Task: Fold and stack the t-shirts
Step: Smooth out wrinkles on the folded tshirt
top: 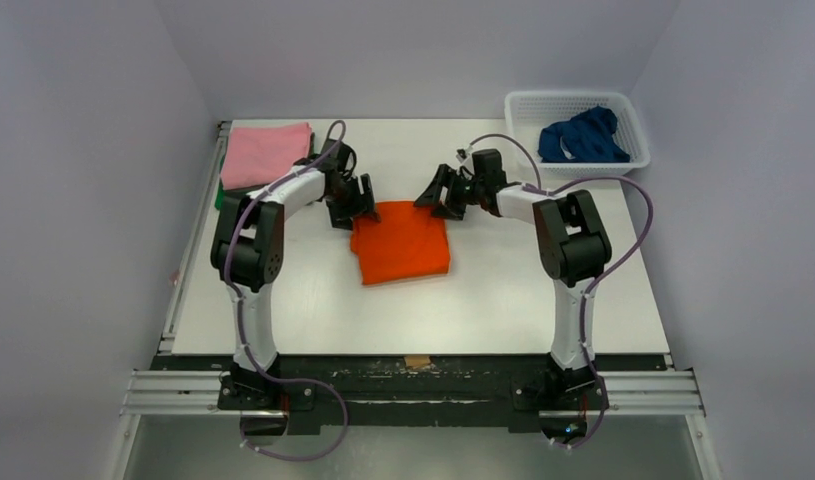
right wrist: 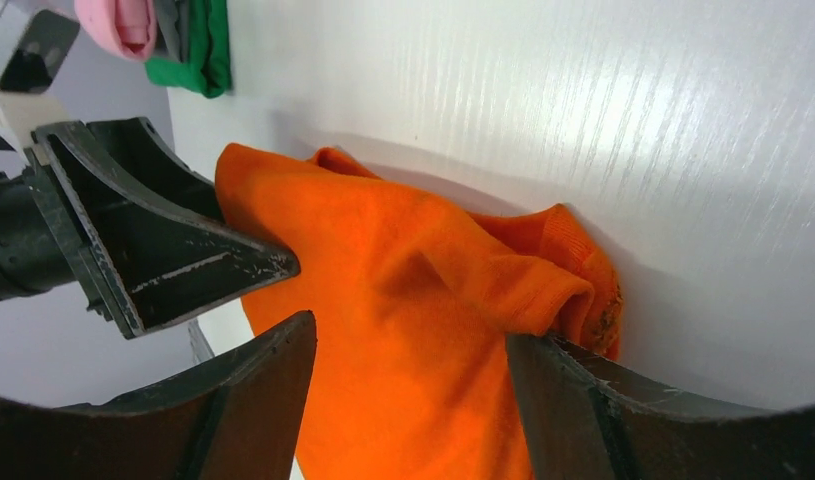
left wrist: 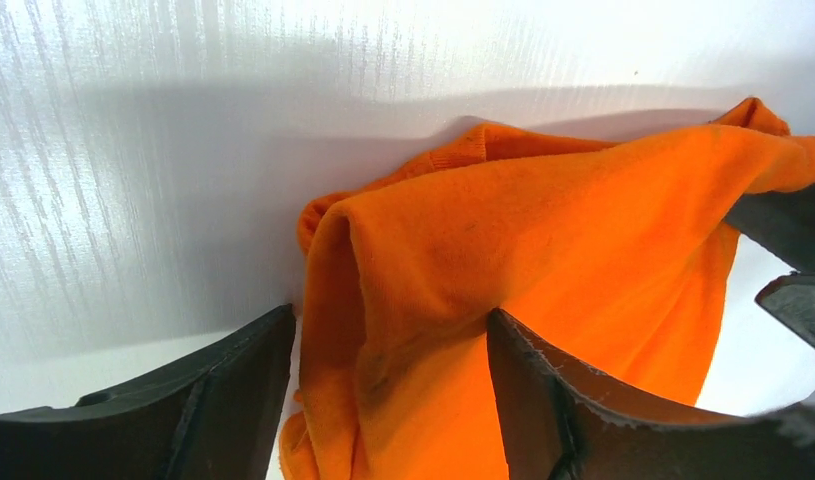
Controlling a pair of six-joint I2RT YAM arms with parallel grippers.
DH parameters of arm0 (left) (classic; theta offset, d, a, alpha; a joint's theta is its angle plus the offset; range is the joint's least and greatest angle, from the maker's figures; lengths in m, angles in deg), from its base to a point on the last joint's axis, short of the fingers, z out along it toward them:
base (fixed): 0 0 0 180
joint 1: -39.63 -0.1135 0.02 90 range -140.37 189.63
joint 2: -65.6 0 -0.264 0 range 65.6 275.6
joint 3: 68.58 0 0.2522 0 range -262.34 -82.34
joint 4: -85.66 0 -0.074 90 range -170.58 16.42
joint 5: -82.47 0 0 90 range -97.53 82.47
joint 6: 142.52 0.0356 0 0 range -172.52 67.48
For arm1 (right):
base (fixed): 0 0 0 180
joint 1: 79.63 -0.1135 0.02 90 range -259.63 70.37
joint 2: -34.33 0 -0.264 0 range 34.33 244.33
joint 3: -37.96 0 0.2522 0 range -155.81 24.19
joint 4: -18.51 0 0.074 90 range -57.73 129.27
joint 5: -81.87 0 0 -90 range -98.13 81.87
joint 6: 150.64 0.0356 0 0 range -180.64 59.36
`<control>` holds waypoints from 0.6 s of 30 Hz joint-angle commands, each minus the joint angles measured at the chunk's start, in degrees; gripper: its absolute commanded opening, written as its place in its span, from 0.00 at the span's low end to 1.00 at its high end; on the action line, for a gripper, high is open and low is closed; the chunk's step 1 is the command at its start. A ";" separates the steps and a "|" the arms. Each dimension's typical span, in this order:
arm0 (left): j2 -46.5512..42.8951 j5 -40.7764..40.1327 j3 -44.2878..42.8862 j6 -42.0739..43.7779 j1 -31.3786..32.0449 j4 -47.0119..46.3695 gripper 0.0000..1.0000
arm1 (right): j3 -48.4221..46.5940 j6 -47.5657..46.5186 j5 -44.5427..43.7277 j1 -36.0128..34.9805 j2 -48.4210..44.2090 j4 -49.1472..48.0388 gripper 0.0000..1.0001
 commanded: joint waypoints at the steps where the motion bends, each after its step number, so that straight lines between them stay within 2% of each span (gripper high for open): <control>1: 2.72 -1.41 -0.91 -0.69 0.14 1.80 0.67 | -1.19 2.58 -4.77 1.24 4.14 1.79 0.69; 5: -0.22 -2.79 1.33 -1.50 0.63 2.67 0.68 | 0.38 2.59 -3.86 1.26 1.84 0.87 0.68; 8: -5.41 -6.07 5.54 -3.20 1.15 1.93 0.72 | 1.83 1.39 -3.89 1.28 -3.41 0.87 0.69; 12: -11.49 -6.24 10.12 -4.40 2.26 -0.42 0.75 | 0.40 0.12 -2.46 1.33 -10.48 1.44 0.69; 15: -12.49 -5.20 12.26 -4.93 3.69 -2.50 0.75 | -4.31 -3.54 -0.83 1.46 -13.44 7.12 0.70; 18: -10.57 -5.09 12.21 -5.74 5.00 -3.55 0.75 | -2.69 -5.08 -2.60 1.44 -18.54 9.02 0.70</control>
